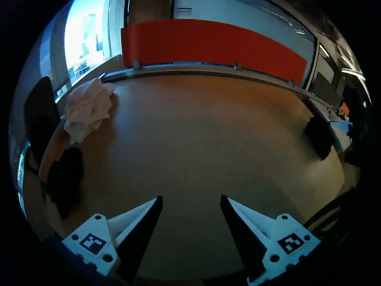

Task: Fold towel

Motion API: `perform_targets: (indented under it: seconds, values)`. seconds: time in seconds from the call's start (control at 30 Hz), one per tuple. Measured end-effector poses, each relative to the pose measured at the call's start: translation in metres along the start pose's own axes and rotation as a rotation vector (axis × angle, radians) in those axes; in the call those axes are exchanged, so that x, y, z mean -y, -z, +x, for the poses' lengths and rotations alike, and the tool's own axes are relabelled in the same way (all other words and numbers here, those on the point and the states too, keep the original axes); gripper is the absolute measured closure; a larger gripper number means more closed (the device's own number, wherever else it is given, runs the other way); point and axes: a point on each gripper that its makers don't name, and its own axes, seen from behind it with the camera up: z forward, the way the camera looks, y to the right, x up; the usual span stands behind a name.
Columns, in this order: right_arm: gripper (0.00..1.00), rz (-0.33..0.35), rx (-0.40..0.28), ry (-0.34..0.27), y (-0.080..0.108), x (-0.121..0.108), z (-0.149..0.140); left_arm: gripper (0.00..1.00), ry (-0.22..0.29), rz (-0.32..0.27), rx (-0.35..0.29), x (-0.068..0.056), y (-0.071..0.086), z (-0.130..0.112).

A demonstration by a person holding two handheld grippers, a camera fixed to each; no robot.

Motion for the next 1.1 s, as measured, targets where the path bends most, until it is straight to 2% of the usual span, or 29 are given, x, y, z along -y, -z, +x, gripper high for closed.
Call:
perform_targets:
  seconds: [0.37, 0.63, 0.77, 0.93, 1.1]
  values:
    - [0.08, -0.028, -0.184, -0.047, 0.005, 0.003, 0.041, 0.1, -0.006, 0.003, -0.01, 0.003, -0.001, 0.008]
    - [0.07, -0.074, -0.386, -0.054, 0.025, 0.004, 0.094, 0.1, -0.012, -0.001, -0.028, 0.001, -0.003, 0.017]
    - [0.02, -0.11, -0.484, -0.047, 0.036, 0.002, 0.116, 0.1, -0.009, -0.004, -0.042, 0.0, -0.003, 0.022]
    - [0.01, -0.124, -0.522, -0.047, 0.042, 0.007, 0.127, 0.11, -0.007, -0.01, -0.075, 0.001, -0.002, 0.033]
    - [0.01, -0.123, -0.536, -0.045, 0.045, 0.014, 0.138, 0.1, -0.012, -0.013, -0.146, 0.004, 0.0, 0.057]
